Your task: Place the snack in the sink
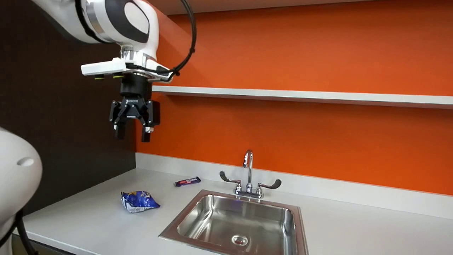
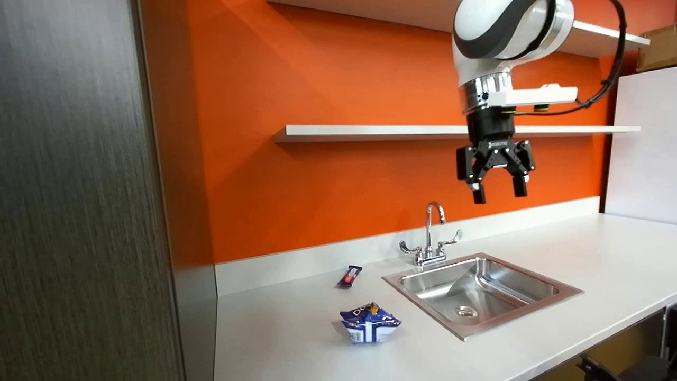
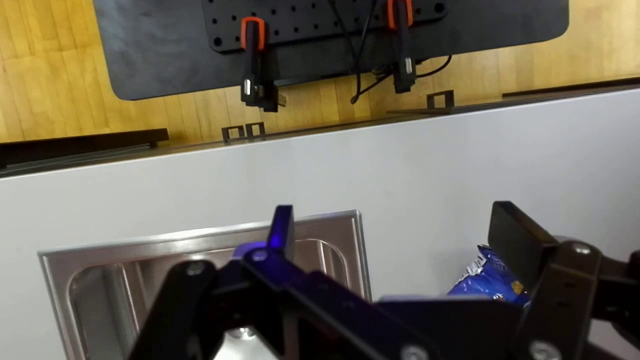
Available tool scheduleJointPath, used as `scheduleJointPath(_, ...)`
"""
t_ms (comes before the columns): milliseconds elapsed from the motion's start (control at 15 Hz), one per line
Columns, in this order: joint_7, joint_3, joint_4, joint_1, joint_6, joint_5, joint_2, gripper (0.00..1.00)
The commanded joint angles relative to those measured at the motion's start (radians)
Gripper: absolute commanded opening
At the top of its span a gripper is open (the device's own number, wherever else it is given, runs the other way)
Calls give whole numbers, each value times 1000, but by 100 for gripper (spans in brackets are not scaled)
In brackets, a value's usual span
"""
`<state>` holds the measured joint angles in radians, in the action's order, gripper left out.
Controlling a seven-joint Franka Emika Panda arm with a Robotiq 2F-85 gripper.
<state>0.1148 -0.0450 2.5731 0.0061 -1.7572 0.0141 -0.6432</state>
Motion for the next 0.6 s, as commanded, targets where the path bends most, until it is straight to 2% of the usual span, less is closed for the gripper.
scheduleJointPath(0, 110, -80, 6, 27, -115, -34, 100, 100)
scheduleJointPath(267, 214, -149, -19, 52, -260, -25, 255, 100)
scheduleJointPath(533, 289, -183, -59, 69, -379, -8, 418, 100)
